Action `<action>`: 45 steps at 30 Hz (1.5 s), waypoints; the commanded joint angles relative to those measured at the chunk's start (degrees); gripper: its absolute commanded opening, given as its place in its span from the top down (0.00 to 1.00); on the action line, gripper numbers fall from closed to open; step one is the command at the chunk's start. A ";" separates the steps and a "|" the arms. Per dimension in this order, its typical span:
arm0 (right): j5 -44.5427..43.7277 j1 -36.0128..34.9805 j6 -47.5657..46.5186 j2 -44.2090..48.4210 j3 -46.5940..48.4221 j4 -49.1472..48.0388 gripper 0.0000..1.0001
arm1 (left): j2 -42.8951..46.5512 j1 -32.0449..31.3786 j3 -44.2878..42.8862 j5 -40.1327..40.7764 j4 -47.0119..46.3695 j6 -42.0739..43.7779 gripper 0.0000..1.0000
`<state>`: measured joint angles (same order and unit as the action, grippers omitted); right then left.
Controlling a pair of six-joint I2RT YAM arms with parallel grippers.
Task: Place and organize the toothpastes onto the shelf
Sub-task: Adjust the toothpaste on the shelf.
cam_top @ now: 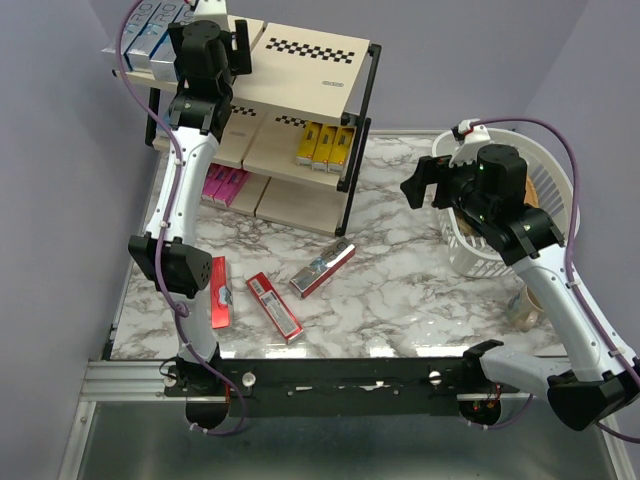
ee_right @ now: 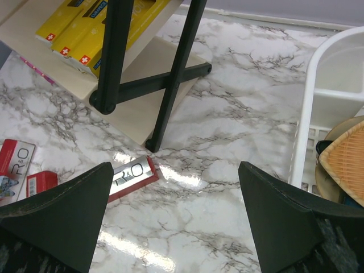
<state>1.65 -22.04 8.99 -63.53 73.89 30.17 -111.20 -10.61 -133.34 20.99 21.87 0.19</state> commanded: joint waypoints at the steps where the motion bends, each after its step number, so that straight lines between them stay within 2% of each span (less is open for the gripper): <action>1: 0.55 0.07 0.15 -0.19 0.82 0.76 0.00 | -0.60 0.42 -0.52 3.36 -0.42 0.08 0.01; 6: 0.55 0.16 0.15 0.16 0.38 0.33 0.00 | 2.47 -0.02 3.26 -3.66 -4.02 0.08 0.01; 13: 0.72 0.16 -0.12 0.42 0.12 -0.20 0.00 | 8.88 -1.43 6.95 -10.26 -5.08 -4.22 0.01; 16: 1.16 0.16 -0.03 0.42 0.03 -0.29 0.00 | 12.66 -1.60 9.05 -11.50 -3.95 -6.42 0.01; 24: 3.09 0.07 0.85 1.39 -0.94 -0.91 0.00 | 26.90 -0.55 22.15 -10.36 -0.26 -8.87 0.01; 30: 2.83 0.16 0.76 3.32 -2.34 -0.99 0.00 | 31.39 6.29 22.51 -14.57 9.76 -15.99 0.01; 34: 2.48 0.16 0.32 4.98 -3.92 -1.43 0.00 | 32.71 12.43 22.77 -23.60 11.61 -22.93 0.01; 40: 2.92 0.16 -0.29 6.48 -4.89 -1.35 0.00 | 31.40 20.44 21.63 -35.74 8.47 -38.14 0.01; 45: 3.01 0.16 -0.29 8.15 -6.38 -2.49 0.00 | 30.08 21.95 20.14 -38.74 5.65 -43.69 0.01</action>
<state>3.88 -22.04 9.37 -57.28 69.23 29.30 -80.03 10.20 -111.09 -10.20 30.68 -35.33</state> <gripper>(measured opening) 0.998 0.991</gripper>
